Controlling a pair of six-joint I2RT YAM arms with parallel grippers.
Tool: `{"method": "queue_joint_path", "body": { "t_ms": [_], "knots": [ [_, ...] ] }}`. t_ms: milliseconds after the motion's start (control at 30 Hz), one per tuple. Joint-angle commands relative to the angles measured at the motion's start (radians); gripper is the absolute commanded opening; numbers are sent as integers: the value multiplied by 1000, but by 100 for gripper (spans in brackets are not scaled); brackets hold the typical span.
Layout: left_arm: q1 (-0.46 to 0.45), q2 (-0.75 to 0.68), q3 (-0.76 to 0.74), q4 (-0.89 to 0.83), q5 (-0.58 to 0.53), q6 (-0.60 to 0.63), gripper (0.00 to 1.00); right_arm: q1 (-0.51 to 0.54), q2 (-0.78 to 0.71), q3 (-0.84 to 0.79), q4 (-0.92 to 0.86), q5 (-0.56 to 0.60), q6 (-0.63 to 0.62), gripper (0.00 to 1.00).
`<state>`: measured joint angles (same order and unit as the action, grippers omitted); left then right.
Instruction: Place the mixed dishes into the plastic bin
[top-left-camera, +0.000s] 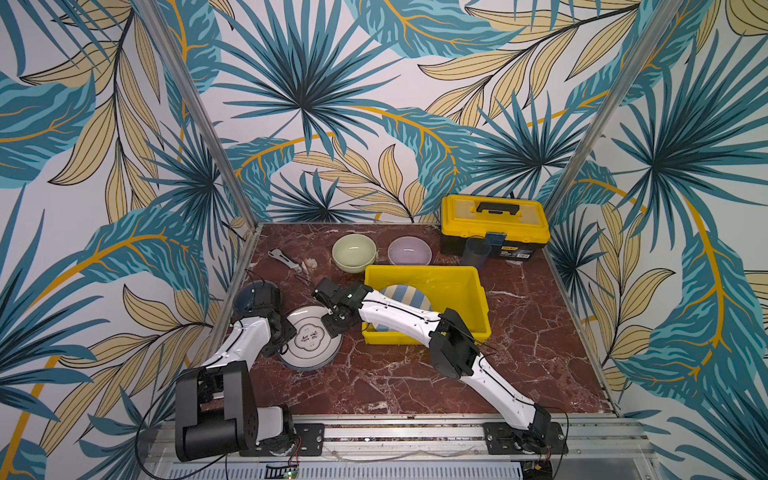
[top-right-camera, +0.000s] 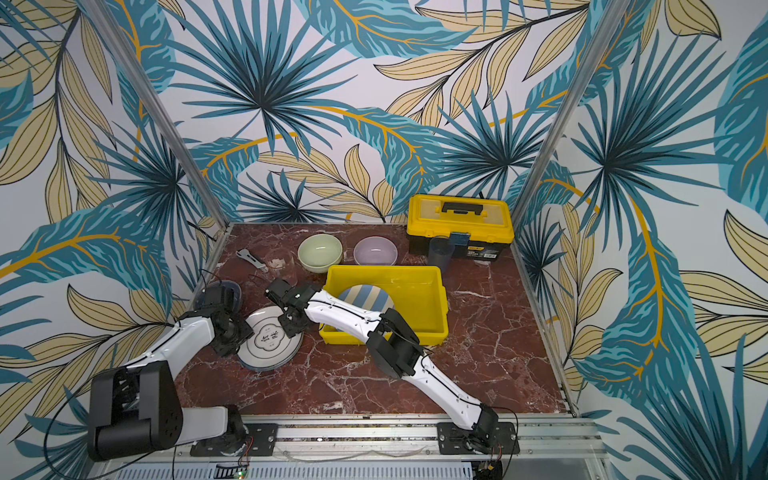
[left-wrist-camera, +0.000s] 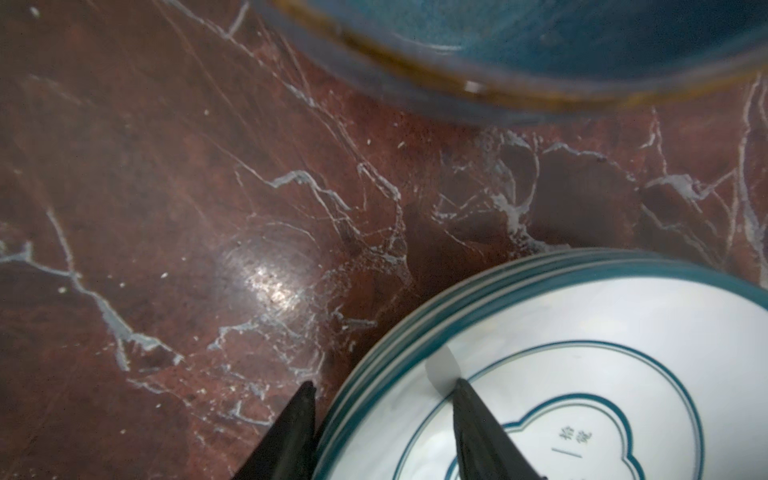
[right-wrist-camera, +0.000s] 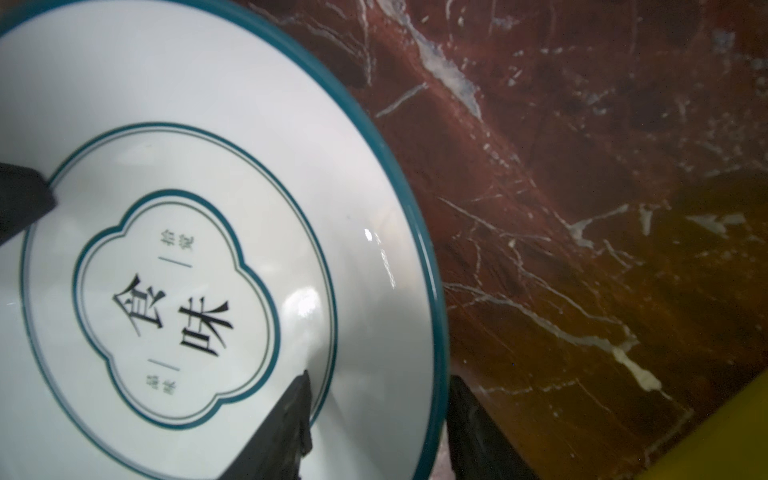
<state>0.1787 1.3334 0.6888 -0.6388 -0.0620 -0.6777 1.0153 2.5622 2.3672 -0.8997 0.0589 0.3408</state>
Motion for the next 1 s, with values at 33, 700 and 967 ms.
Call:
{"method": "queue_joint_path", "body": {
  "t_ms": [33,700,967],
  "knots": [
    [8,33,-31,7,28,0,52,5,-61,7,-55,41,-21,53],
    [8,37,-43,27,51,7,52,3,-68,6,-42,-33,13,47],
    [7,30,-51,31,64,9,52,2,-85,-3,-28,-90,35,45]
  ]
}}
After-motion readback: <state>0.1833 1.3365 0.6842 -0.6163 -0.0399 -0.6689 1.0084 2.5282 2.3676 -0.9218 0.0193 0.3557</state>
